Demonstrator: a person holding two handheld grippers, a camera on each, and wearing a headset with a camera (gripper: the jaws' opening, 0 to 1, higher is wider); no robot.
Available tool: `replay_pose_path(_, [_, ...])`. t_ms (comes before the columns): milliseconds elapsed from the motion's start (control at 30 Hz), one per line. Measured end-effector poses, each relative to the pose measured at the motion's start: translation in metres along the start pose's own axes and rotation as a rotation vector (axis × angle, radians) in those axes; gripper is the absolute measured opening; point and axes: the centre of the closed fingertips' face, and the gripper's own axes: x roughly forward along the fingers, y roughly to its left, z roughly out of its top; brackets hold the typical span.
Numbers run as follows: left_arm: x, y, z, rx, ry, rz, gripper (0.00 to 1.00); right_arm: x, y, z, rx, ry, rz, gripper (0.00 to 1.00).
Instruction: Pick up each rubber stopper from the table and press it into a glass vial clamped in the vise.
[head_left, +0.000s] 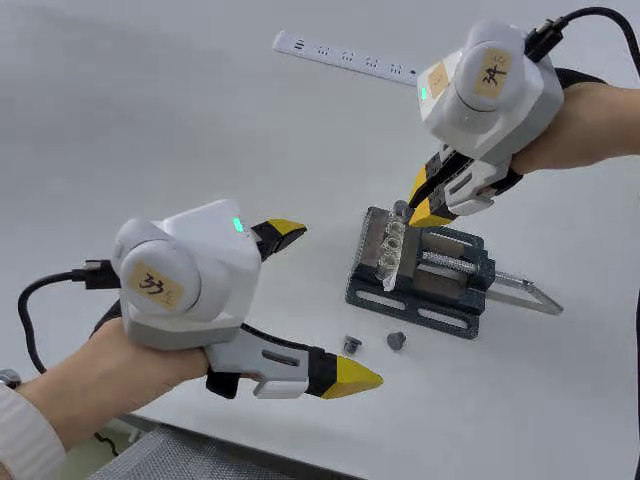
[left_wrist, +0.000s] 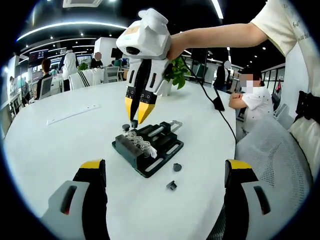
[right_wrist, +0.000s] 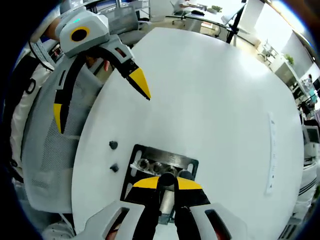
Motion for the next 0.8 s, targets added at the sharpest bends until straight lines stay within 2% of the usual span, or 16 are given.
replay_pose_path(467, [-0.001,0.004,-0.006,-0.019,0.006,0.001,0.97,0.010,-0.002,-0.002,-0.001,0.016,0.013,0.06])
replay_pose_path(800, [-0.001,0.004,-0.006,-0.029,0.007,0.001,0.96,0.016,-0.005,-0.004,-0.010,0.028,0.018,0.06])
